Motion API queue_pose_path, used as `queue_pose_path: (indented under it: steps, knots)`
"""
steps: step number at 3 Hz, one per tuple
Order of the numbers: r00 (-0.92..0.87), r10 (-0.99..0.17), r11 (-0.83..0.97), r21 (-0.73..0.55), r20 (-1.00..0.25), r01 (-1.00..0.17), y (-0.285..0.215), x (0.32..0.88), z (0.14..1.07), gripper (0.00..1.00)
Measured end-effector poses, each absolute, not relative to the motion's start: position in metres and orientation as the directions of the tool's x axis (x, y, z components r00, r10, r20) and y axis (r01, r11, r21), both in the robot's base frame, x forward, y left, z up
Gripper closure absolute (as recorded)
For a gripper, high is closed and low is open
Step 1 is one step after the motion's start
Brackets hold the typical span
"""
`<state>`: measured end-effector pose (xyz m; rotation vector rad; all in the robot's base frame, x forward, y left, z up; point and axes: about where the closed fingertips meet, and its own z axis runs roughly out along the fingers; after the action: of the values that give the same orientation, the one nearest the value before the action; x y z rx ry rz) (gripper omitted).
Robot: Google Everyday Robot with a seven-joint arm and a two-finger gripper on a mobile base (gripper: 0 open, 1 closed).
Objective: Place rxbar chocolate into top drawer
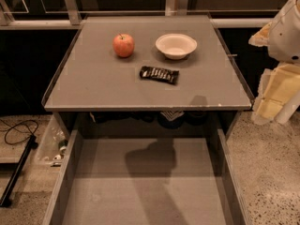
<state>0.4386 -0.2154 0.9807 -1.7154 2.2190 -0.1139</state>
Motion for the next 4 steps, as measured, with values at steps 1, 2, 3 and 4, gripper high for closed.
queue_pose_path:
  steps: [1, 2, 3, 4]
  knots:
    - [-0.217, -0.953, 0.27, -0.265, -0.212, -0.926, -0.215, 0.439, 0.981, 0.0]
    - [-0.16, -0.96, 0.228, -0.31, -0.228, -0.923, -0.195, 0.467, 0.981, 0.0]
    - [-0.095, -0.952, 0.197, -0.342, -0.292, -0.919, -0.169, 0.503, 0.976, 0.0]
    - [-0.036, -0.921, 0.188, -0.363, -0.387, -0.913, -0.149, 0.528, 0.968, 0.0]
